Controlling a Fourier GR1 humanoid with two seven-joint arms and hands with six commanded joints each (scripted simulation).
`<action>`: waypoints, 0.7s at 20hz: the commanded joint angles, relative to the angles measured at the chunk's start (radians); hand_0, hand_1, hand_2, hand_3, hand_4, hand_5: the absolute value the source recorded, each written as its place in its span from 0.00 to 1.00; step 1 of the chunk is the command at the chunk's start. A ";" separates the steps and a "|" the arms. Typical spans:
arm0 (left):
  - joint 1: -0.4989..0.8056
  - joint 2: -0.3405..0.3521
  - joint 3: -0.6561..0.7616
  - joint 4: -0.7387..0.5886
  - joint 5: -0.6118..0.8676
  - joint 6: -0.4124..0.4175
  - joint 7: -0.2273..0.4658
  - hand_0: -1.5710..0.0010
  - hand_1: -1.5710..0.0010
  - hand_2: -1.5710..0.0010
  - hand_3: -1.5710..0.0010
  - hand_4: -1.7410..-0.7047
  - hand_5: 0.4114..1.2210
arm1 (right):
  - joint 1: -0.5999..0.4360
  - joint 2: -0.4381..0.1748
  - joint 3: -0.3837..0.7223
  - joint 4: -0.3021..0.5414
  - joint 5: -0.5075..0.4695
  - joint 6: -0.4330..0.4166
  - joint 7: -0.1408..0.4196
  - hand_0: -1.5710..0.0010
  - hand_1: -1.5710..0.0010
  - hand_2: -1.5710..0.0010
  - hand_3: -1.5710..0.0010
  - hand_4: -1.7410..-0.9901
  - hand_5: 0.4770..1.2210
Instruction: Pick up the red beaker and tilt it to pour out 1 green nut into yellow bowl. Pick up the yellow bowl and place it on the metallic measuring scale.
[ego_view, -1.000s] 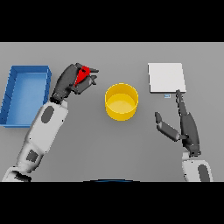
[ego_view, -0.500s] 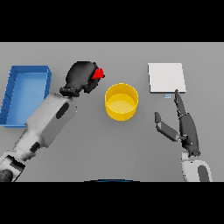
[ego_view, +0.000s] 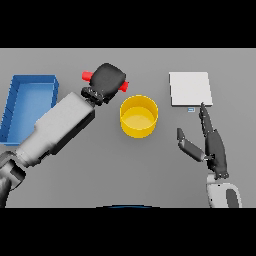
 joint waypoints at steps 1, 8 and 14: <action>-0.023 0.001 -0.022 0.009 -0.017 -0.013 -0.016 0.00 0.00 0.00 0.19 0.04 0.99 | 0.004 0.003 0.001 0.007 0.000 -0.001 -0.010 1.00 1.00 1.00 1.00 0.60 0.27; -0.133 -0.022 -0.223 0.093 -0.140 -0.100 -0.117 0.00 0.00 0.00 0.04 0.01 1.00 | -0.001 0.024 -0.009 0.019 -0.022 -0.008 -0.032 1.00 1.00 1.00 1.00 0.60 0.22; -0.218 -0.029 -0.343 0.150 -0.217 -0.129 -0.157 0.00 0.00 0.00 0.01 0.00 1.00 | 0.002 0.022 -0.014 0.019 -0.008 -0.024 -0.016 1.00 1.00 1.00 1.00 0.62 0.18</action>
